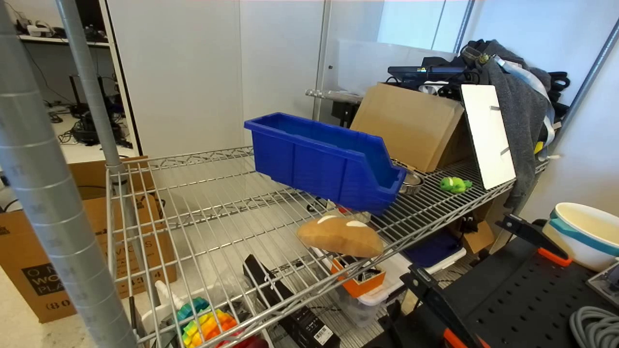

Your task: Remove the silver lid from the silver pot

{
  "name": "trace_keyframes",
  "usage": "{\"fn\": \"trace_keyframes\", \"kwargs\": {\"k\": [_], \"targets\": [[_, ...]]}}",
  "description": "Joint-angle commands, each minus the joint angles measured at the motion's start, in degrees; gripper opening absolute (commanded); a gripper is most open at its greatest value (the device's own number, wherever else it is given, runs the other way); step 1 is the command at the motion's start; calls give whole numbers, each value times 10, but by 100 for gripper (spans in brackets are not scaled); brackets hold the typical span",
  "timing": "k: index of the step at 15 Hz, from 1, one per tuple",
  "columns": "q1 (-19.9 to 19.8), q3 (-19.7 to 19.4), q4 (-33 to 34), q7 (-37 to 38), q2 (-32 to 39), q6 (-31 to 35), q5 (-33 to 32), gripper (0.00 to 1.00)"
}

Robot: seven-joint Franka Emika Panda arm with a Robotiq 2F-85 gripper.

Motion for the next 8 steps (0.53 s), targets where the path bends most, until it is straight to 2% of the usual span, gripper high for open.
{"fn": "trace_keyframes", "kwargs": {"k": [1,4,8], "targets": [[16,-42,64,-34,132,71,45,100],[46,-74,114,-38,237,111,64,100],[57,-78,197,-9,383,125,36,100]]}}
